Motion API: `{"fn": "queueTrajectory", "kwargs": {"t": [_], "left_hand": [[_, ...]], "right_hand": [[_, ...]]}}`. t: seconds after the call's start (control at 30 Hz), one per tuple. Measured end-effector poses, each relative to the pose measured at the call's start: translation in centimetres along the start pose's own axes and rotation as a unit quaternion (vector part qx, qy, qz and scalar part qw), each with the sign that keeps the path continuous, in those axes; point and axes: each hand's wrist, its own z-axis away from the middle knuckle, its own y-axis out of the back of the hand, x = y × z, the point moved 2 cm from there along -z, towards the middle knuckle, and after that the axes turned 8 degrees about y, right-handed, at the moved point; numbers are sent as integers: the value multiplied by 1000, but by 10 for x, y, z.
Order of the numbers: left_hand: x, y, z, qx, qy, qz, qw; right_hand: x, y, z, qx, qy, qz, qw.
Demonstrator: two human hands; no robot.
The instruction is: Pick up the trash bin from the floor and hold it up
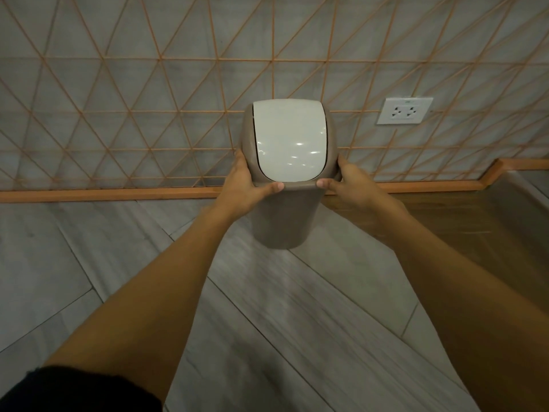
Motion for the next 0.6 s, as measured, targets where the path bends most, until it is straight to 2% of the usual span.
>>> {"fn": "queueTrajectory", "kwargs": {"t": [0.33,0.5,0.6], "left_hand": [[9,-8,-2,3,56,-16,998],[14,-10,9,0,84,-94,992],[31,8,29,-22,101,-141,985]], "right_hand": [[0,-12,-9,35,-36,15,999],[-11,-10,0,34,-66,37,997],[-30,6,17,-4,-81,91,992]]}}
